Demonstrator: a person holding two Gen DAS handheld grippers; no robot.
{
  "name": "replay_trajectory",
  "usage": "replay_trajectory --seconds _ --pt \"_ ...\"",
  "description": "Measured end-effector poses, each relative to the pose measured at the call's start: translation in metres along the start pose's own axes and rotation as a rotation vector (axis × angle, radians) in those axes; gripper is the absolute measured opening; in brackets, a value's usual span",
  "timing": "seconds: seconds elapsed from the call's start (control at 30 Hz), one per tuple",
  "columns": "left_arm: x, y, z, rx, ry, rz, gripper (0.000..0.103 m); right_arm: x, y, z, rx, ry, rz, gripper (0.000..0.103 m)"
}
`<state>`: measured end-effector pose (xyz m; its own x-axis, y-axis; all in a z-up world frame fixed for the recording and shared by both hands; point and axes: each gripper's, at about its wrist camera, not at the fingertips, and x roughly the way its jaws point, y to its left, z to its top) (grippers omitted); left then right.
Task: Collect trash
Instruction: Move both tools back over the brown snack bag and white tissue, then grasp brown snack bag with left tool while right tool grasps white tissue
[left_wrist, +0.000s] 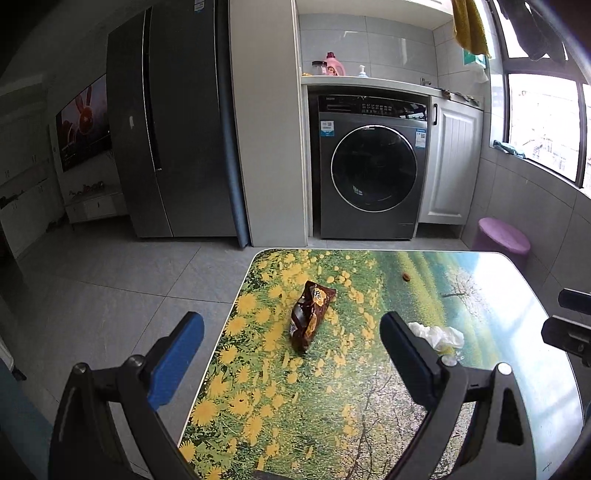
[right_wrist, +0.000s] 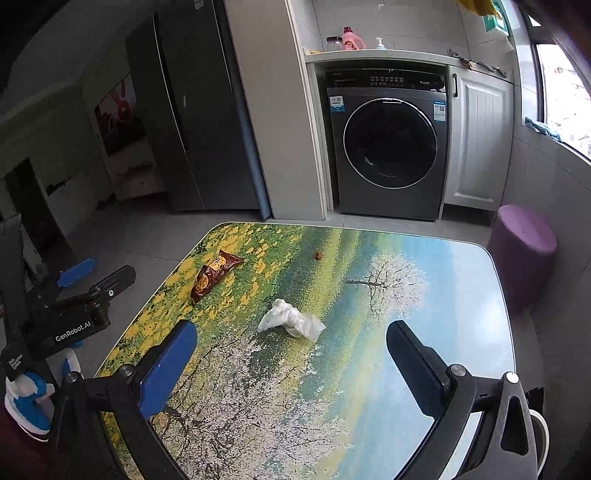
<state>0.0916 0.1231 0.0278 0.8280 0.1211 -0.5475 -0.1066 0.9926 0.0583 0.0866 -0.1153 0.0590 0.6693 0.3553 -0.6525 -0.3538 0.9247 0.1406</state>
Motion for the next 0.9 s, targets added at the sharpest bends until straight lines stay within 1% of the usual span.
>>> replay_trajectory --seconds 0.3,0.5,0.63,0.7,0.77,0.9 --pt "0.033 0.006 -0.003 0.003 0.042 0.022 0.096 0.054 0.009 0.007 -0.059 0.077 0.03 0.103" --pt "0.056 0.009 -0.001 -0.001 0.068 0.016 0.096 0.082 0.014 0.01 -0.102 0.13 0.059 0.103" --pt "0.074 0.022 0.003 -0.016 0.083 -0.034 0.096 0.103 0.013 0.008 -0.119 0.172 0.081 0.103" --pt "0.083 0.03 0.007 -0.022 0.086 -0.073 0.096 0.112 0.012 0.006 -0.133 0.19 0.09 0.103" --pt "0.097 0.036 0.01 -0.03 0.112 -0.116 0.096 0.12 0.012 0.005 -0.147 0.201 0.1 0.103" --pt "0.13 0.027 0.014 0.006 0.168 -0.149 0.096 0.139 0.011 0.008 -0.167 0.22 0.113 0.102"
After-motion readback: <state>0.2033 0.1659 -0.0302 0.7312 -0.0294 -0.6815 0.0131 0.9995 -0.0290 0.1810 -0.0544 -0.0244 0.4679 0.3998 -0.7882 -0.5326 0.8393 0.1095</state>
